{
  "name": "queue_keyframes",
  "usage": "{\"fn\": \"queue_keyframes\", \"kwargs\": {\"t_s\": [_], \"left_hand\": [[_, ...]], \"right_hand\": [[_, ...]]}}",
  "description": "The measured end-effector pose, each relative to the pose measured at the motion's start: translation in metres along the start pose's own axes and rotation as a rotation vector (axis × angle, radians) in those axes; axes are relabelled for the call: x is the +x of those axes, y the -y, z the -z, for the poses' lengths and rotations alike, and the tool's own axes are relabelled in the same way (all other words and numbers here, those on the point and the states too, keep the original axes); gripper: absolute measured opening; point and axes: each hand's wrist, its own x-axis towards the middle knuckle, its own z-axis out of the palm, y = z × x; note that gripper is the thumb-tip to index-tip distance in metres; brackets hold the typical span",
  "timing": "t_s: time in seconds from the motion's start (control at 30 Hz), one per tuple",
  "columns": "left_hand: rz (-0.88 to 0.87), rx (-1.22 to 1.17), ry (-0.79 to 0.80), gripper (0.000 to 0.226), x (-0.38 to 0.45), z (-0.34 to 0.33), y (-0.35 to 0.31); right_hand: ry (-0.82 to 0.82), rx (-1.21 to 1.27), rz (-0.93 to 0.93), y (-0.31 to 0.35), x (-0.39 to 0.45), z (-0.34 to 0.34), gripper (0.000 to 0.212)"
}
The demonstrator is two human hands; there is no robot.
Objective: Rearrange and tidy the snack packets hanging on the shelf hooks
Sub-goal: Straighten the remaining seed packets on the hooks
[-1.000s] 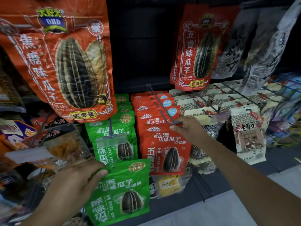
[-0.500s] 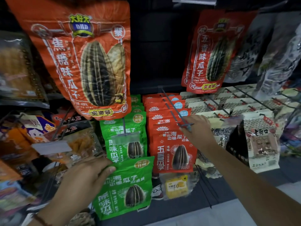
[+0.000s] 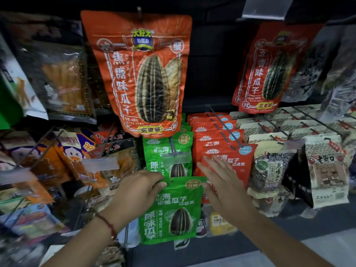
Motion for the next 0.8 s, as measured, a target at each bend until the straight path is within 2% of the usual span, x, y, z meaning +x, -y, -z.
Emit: {"fn": "queue_keyframes", "kwargs": {"t_s": [0.13, 0.33, 0.4, 0.5, 0.63, 0.8], "left_hand": [[0.009, -0.016, 0.02, 0.025, 0.013, -0.004, 0.001], [0.077, -0.038, 0.06, 0.028, 0.026, -0.012, 0.01], [0.077, -0.063, 0.019, 0.028, 0.03, -0.014, 0.013], [0.08, -0.102, -0.029, 0.026, 0.039, -0.012, 0.013], [0.076, -0.116, -0.05, 0.028, 0.052, -0.01, 0.012], [0.135, -0.123, -0.071, 0.023, 0.063, -0.01, 0.005]], "right_hand": [[0.105, -0.101, 0.105, 0.023, 0.034, 0.001, 0.052], [0.109, -0.121, 0.117, 0.034, 0.064, -0.005, 0.059], [0.077, -0.057, 0.105, 0.035, 0.069, -0.004, 0.054], [0.016, 0.212, -0.01, 0.036, 0.078, 0.004, 0.035], [0.026, 0.47, -0.138, 0.035, 0.09, 0.01, 0.023], [0.045, 0.464, -0.164, 0.035, 0.092, 0.014, 0.018]]}}
